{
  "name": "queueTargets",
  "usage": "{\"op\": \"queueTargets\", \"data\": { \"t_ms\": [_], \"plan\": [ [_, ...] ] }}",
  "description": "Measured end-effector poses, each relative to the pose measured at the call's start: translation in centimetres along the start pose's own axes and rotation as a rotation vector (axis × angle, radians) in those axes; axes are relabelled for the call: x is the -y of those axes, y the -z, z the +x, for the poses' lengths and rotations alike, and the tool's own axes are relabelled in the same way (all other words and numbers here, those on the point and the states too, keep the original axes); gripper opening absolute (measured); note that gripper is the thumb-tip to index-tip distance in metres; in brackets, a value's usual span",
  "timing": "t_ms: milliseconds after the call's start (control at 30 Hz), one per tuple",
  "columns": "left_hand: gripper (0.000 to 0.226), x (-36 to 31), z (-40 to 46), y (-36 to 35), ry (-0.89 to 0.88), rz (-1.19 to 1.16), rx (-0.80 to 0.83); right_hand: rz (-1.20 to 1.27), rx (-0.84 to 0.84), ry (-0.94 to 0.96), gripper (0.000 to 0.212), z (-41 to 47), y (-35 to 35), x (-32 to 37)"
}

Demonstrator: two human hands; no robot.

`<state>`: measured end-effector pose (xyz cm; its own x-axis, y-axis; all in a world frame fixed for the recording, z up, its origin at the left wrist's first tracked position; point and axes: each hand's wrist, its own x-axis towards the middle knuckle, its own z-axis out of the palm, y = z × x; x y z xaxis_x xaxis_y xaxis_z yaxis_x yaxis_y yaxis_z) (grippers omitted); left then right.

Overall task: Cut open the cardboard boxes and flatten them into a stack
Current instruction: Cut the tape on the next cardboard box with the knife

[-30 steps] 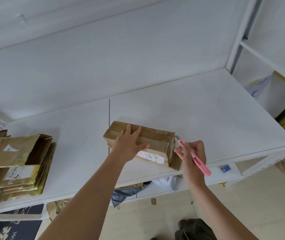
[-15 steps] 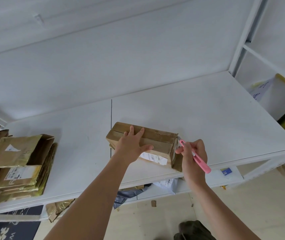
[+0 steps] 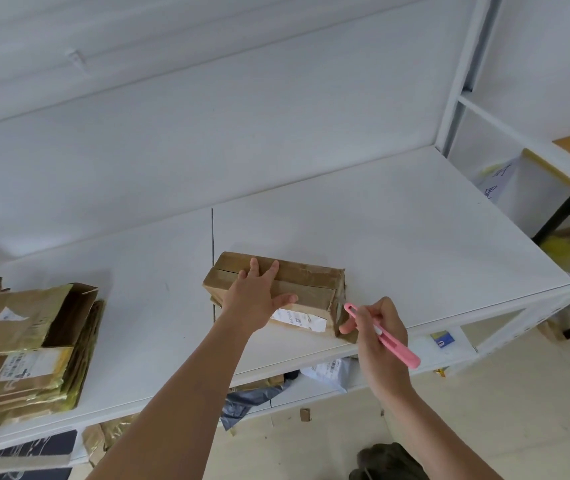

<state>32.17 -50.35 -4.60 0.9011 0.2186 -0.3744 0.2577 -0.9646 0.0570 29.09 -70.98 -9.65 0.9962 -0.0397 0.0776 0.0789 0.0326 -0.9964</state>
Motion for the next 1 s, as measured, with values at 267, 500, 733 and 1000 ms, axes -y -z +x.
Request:
{"op": "queueTargets", "data": {
  "t_ms": [267, 500, 733, 1000],
  "plan": [
    [0.086, 0.2, -0.1, -0.3, -0.002, -0.008, -0.004, 0.036, -0.070, -0.038, 0.018, 2.6, -0.6, -0.4],
    [0.086, 0.3, 0.2, -0.5, 0.004, -0.002, -0.007, -0.001, -0.025, -0.027, 0.020, 1.4, -0.8, 0.3],
    [0.085, 0.1, 0.2, -0.2, 0.012, -0.036, 0.008, -0.014, 0.129, 0.010, 0.022, -1.4, 0.1, 0.1],
    [0.085, 0.1, 0.3, -0.2, 0.009, -0.018, 0.004, 0.001, 0.076, 0.056, 0.014, 1.6, -0.2, 0.5]
  ]
}}
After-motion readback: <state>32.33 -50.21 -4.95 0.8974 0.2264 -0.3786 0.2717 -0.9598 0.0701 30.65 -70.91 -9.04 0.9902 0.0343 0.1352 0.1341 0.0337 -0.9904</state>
